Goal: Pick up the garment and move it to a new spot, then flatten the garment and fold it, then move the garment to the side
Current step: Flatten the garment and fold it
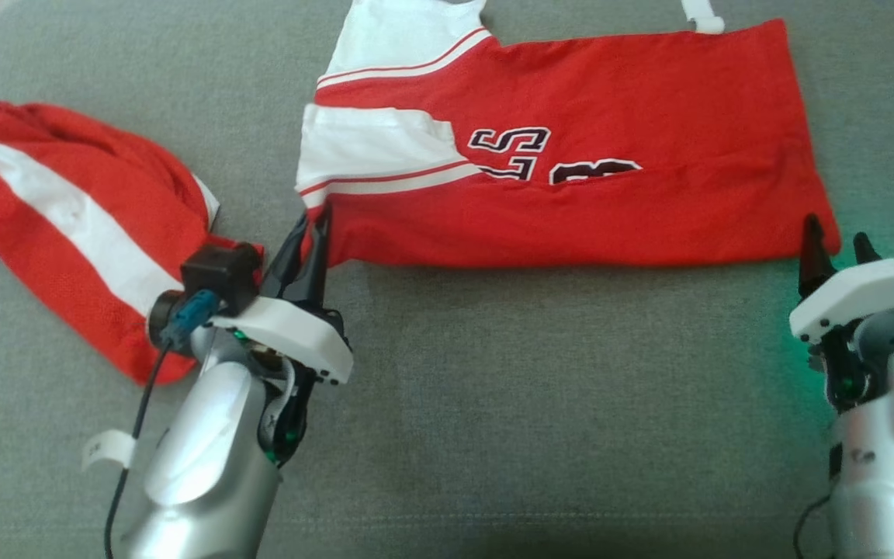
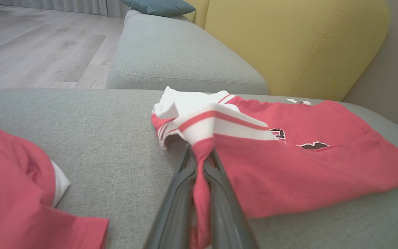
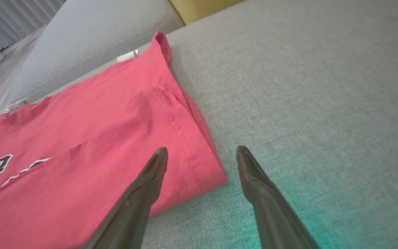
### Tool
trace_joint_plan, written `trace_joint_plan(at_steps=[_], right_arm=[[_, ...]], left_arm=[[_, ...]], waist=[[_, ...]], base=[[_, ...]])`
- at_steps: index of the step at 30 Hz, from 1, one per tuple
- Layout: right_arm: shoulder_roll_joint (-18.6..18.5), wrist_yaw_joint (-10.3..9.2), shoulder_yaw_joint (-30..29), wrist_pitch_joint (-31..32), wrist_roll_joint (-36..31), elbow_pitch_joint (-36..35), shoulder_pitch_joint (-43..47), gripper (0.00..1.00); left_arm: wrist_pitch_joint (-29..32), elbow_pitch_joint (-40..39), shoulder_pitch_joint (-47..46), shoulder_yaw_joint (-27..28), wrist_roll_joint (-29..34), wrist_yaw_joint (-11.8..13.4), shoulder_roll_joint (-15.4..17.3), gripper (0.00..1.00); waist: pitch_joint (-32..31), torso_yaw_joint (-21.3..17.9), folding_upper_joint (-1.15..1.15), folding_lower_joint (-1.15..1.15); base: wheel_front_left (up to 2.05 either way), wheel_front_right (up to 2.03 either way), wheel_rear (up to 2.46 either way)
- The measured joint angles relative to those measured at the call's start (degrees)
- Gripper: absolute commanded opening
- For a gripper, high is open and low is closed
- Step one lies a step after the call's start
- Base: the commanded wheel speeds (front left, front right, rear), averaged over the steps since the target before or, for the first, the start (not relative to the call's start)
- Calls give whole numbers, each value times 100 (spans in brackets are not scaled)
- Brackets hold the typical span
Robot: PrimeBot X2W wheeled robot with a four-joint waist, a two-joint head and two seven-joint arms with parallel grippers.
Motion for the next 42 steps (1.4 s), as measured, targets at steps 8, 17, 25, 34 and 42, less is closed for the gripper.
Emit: trace_joint_plan(at_steps=[8, 17, 25, 34, 42], right_arm=[[-2, 0, -311, 119, -363, 747, -509, 100], [-5, 0, -305, -43, -369, 1249, -851, 0], [0, 0, -182, -149, -124, 1260, -619, 0], [-33, 0, 26, 76, 331, 628, 276, 0], [-62, 0, 31, 650, 580, -461, 1522, 0]], left_arm=[[-1, -112, -5, -137, 34, -7, -3, 0], [-1, -129, -10, -147, 34, 0, 40, 0], [1, -81, 220, -197, -19, 4, 108, 0], [68, -3, 773, -264, -86, 35, 188, 0], [383, -364, 1715, -419, -272, 187, 219, 0]], waist=[[145, 74, 0, 0], [179, -3, 0, 0], [-173, -93, 0, 0], [-722, -173, 0, 0], [-1326, -264, 0, 0]], base=[[0, 0, 0], [0, 0, 0], [0, 0, 0], [0, 0, 0], [0, 0, 0]])
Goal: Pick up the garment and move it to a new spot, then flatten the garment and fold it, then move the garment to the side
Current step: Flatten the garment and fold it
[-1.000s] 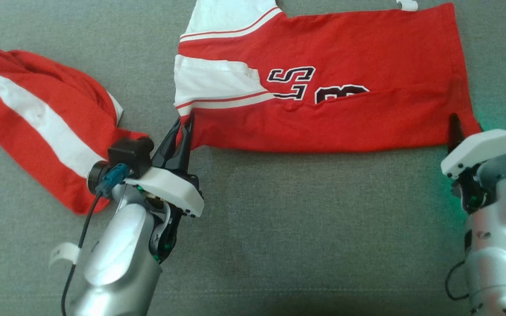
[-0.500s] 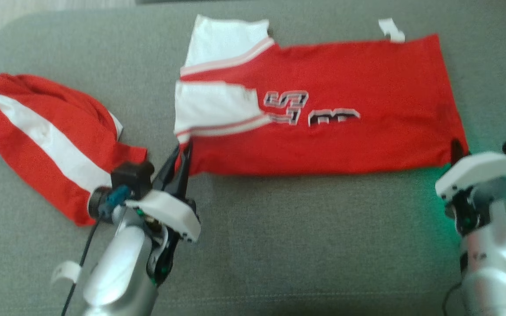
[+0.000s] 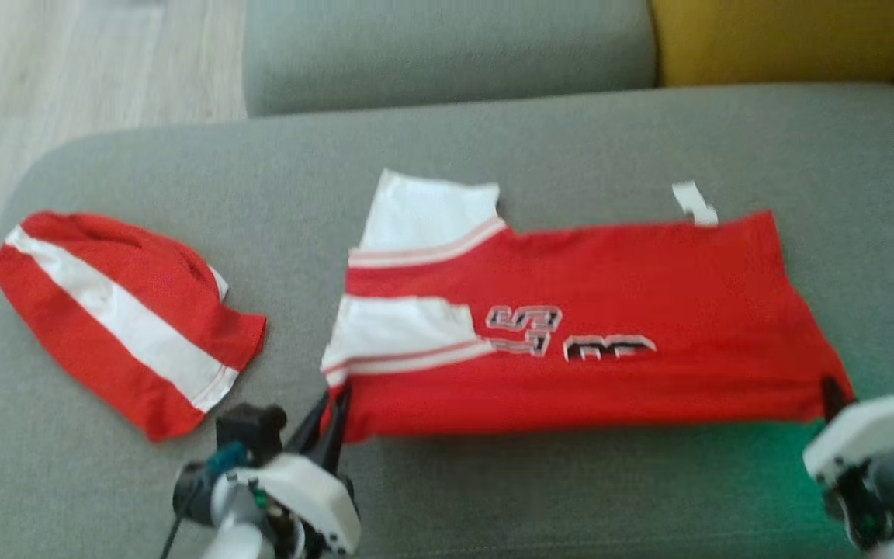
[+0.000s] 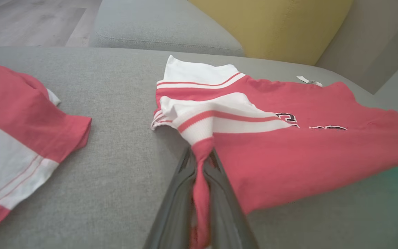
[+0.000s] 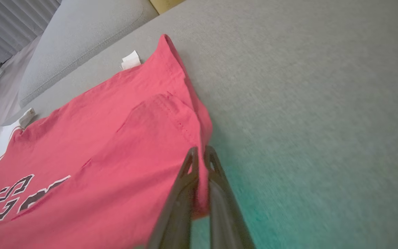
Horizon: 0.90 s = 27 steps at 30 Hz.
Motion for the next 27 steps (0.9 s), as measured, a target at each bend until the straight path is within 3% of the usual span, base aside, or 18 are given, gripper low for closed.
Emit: trace_joint_plan(at_steps=[4, 5, 6, 7, 11, 17, 21, 27], right_arm=[[79, 0, -86, 441, 153, -764, 684, 0], [93, 0, -105, 475, 149, -883, 763, 0], [94, 0, -113, 478, 135, -998, 833, 64], [96, 0, -116, 499, 146, -1091, 869, 100], [96, 0, 20, 371, 187, -1538, 880, 100], [107, 0, 330, -403, 171, -1978, 811, 100], [108, 0, 464, -802, 20, -1997, 713, 100], [105, 0, 697, -992, -115, -1974, 59, 100]], left_arm=[[229, -290, 432, -42, -93, 75, 5, 0], [296, -310, 477, -64, -107, 71, 12, 20], [336, -319, 509, -94, -107, 70, 19, 54], [338, -326, 523, -101, -107, 79, 22, 100], [216, -404, 525, -19, -93, 254, 79, 100], [-189, -658, 386, 176, -91, 374, 86, 100], [-300, -772, 148, 178, -71, 349, 88, 100], [-261, -705, -625, 153, 87, 116, 214, 100]], waist=[[-216, -69, 0, 0], [-226, -86, 0, 0], [-229, -98, 0, 0], [-229, -106, 0, 0], [-207, -142, 0, 0], [-78, -209, 0, 0], [74, -232, 0, 0], [442, -319, 0, 0]], base=[[0, 0, 0], [0, 0, 0], [0, 0, 0], [0, 0, 0], [0, 0, 0], [0, 0, 0], [0, 0, 0], [0, 0, 0]])
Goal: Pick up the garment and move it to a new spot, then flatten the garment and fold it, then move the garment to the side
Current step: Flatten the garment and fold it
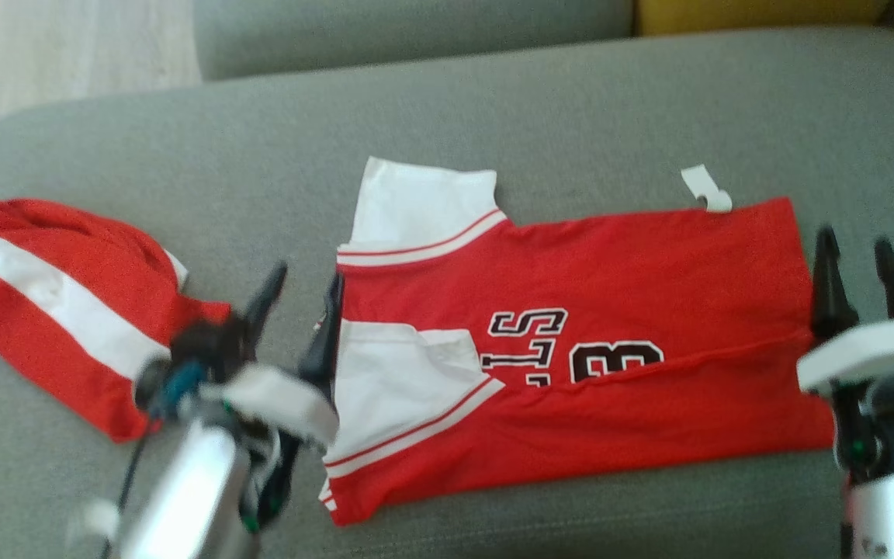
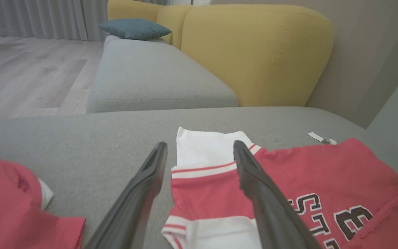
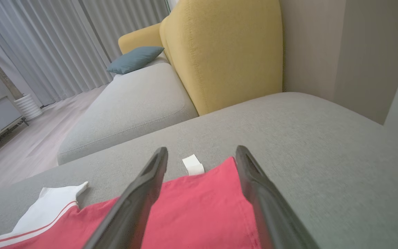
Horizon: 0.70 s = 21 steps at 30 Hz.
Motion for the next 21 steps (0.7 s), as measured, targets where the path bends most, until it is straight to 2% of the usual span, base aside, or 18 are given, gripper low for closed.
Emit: trace_joint_plan(at_steps=[5, 9, 10, 16, 21], right_arm=[[-5, 0, 115, -25, -60, 97, -579, 100], [-9, 0, 281, -27, -62, 196, -1110, 100], [-9, 0, 281, -27, -62, 196, -1110, 100], [-13, 0, 601, -145, -82, 327, -1751, 100], [-19, 0, 779, -247, 5, 416, -1947, 100]], left_arm=[[406, 443, -1063, -265, 263, -336, 170, 100], [786, 1126, -2008, -365, 354, -511, 266, 100], [786, 1126, -2008, -365, 354, -511, 266, 100], [1228, 2395, -3390, -488, 632, -609, 549, 100], [1302, 3331, -4006, -549, 681, -655, 553, 100]], waist=[[411, -126, 0, 0], [767, -279, 0, 0], [767, -279, 0, 0], [1288, -612, 0, 1], [1641, -900, 0, 1]], base=[[0, 0, 0], [0, 0, 0], [0, 0, 0], [0, 0, 0], [0, 0, 0]])
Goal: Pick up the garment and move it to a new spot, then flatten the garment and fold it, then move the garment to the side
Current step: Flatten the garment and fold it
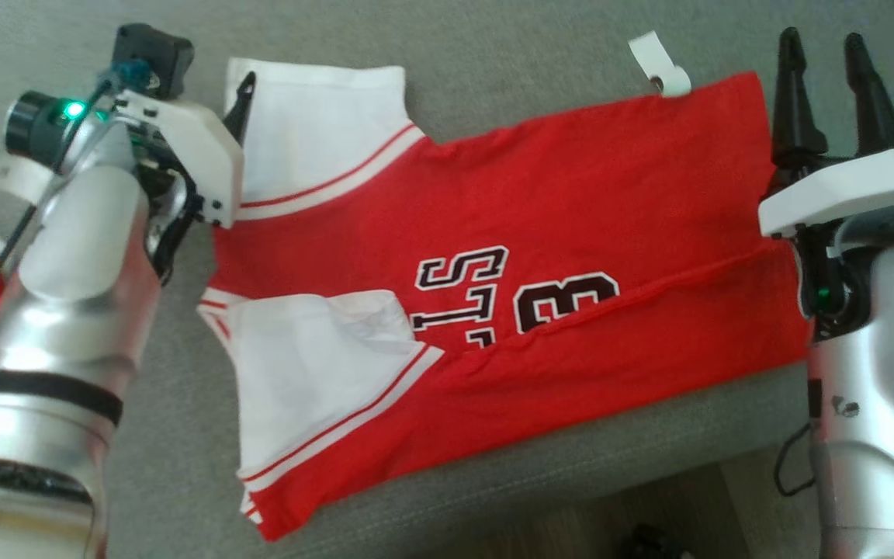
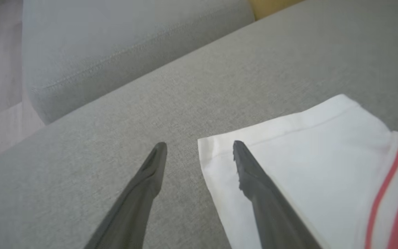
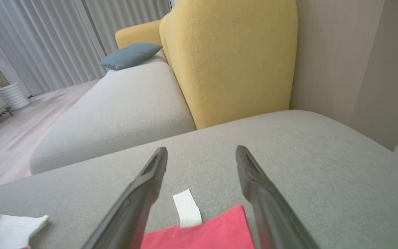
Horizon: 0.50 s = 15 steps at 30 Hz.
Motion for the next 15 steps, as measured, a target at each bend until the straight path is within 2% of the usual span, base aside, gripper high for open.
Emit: trace_joint_plan(at_steps=[5, 15], right_arm=[[0, 0, 18, -54, 0, 52, 1, 100], [1, 0, -91, -66, 0, 44, 1, 100]], left_arm=[[3, 676, -280, -192, 42, -52, 15, 100], [-375, 1211, -673, -513, -99, -91, -109, 100]], waist=[[221, -198, 0, 0], [366, -208, 0, 0]], base=[[0, 0, 0], [0, 0, 0]])
